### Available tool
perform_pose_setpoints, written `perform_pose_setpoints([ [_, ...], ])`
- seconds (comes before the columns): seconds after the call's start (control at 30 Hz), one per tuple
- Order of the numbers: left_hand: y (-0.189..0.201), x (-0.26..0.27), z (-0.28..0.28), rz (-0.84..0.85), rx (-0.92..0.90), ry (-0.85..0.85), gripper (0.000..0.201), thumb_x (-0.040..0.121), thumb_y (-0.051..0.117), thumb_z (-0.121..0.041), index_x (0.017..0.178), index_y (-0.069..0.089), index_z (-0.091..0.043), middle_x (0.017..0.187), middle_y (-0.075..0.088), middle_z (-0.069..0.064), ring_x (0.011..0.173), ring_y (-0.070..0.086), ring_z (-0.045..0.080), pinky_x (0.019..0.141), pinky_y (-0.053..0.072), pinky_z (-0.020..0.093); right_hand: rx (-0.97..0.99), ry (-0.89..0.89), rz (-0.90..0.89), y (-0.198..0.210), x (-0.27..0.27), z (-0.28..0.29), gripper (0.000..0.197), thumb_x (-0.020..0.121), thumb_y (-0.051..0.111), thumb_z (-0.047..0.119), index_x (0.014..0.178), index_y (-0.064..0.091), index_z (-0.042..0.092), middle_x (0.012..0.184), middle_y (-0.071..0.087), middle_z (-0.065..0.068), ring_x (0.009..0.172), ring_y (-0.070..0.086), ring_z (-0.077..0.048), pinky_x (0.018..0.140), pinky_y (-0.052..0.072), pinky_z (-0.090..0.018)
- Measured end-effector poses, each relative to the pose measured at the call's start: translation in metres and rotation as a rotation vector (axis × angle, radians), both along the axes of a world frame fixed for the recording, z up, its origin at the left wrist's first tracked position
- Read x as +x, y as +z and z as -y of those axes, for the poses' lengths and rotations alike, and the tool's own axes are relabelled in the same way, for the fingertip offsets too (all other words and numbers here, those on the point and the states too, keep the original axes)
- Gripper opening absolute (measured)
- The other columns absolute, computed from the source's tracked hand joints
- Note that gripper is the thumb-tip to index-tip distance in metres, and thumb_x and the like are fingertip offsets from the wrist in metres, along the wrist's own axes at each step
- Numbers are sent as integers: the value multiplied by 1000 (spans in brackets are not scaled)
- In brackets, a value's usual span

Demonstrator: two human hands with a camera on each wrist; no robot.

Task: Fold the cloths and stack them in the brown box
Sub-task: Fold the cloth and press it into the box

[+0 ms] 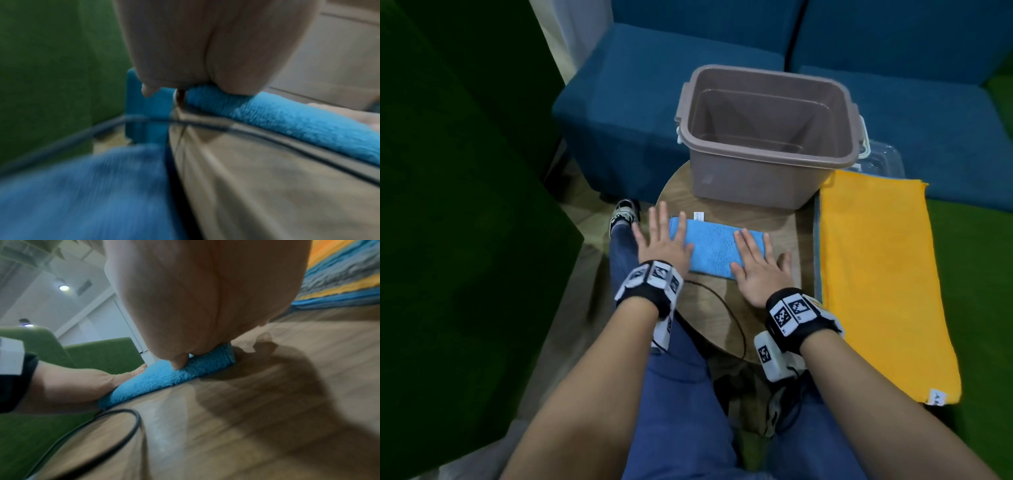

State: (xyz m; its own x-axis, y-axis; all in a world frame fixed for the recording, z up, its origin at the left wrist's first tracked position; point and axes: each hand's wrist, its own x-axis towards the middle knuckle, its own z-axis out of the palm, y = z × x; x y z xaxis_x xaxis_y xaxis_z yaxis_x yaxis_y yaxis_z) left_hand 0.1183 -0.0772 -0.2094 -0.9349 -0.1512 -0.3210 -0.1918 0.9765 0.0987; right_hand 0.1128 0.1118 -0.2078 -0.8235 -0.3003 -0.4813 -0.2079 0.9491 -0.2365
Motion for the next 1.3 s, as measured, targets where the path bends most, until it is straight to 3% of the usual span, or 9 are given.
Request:
perform_pose_setpoints([
  [0.07, 11, -2, -24, -84, -87, -151, 67, 101, 32, -33, 153, -9, -24, 157, -28, 11, 144, -25, 32, 113, -13, 59, 7, 7, -6, 0, -1, 1, 59, 103, 14, 46, 153, -16, 32, 158, -24, 17, 147, -24, -21, 116, -10, -58],
  [0.23, -2, -11, -50, 32, 126, -273, 57, 105, 19, -40, 154, -8, -27, 161, -19, 1, 147, -19, 22, 116, -11, 50, 16, 24, 2, -1, -1, -1, 59, 102, 10, 50, 152, -17, 34, 158, -24, 19, 146, -24, -20, 116, -9, -58],
  [0.33, -16, -3, -27, -35, 145, -180, 63, 101, 17, -53, 153, -9, -28, 161, -17, 1, 147, -17, 21, 117, -10, 45, 0, 24, -23, 0, 0, -4, 59, 103, 14, 49, 153, -15, 35, 158, -21, 20, 148, -21, -18, 116, -7, -59],
  [0.6, -18, 2, 0, -20, 267, 57, 70, 99, 25, -55, 152, -12, -29, 159, -22, -5, 147, -17, 26, 116, 0, 61, 73, 17, -151, 11, -2, 19, 61, 103, 21, 41, 156, -2, 21, 164, -6, 7, 150, -13, -22, 116, -9, -55],
  [0.77, -18, 3, 2, -23, 324, 67, 71, 98, 26, -57, 152, -11, -31, 159, -22, -7, 147, -19, 23, 115, 0, 61, -80, 185, -136, 3, -3, 33, 52, 105, 15, 45, 153, -5, 44, 161, -13, 15, 149, -15, -18, 117, -11, -50],
  [0.9, -18, 3, 6, -38, 360, 112, 71, 96, 34, -59, 154, 1, -34, 161, -14, -5, 147, -16, 16, 115, -1, 62, -72, 0, -78, 0, -6, 3, 53, 104, 15, 47, 152, -6, 44, 161, -12, 18, 149, -13, -16, 117, -4, -57],
  [1.07, 4, -6, 1, -93, 221, 203, 70, 83, 62, -54, 140, 38, -20, 153, 26, 3, 141, 23, 24, 112, 25, 49, 57, -38, -105, 23, -31, 2, 63, 96, 45, 44, 151, 22, 22, 149, 29, -3, 139, 25, -27, 116, 13, -53],
  [1.2, 23, -23, -7, 6, 373, 331, 64, 75, 79, -23, 127, 44, -10, 129, 44, 10, 120, 49, 26, 88, 43, 28, 73, 5, -9, 35, -50, 27, 68, 82, 64, 28, 141, 35, 12, 140, 35, -7, 134, 30, -28, 115, 22, -49],
  [1.3, 35, -26, -2, 142, 416, 412, 59, 72, 82, -20, 120, 51, -4, 102, 54, 4, 94, 55, 23, 76, 44, 28, -20, -22, 24, 30, -49, 27, 55, 77, 66, 24, 127, 44, 16, 127, 50, -8, 120, 46, -28, 102, 42, -42],
])
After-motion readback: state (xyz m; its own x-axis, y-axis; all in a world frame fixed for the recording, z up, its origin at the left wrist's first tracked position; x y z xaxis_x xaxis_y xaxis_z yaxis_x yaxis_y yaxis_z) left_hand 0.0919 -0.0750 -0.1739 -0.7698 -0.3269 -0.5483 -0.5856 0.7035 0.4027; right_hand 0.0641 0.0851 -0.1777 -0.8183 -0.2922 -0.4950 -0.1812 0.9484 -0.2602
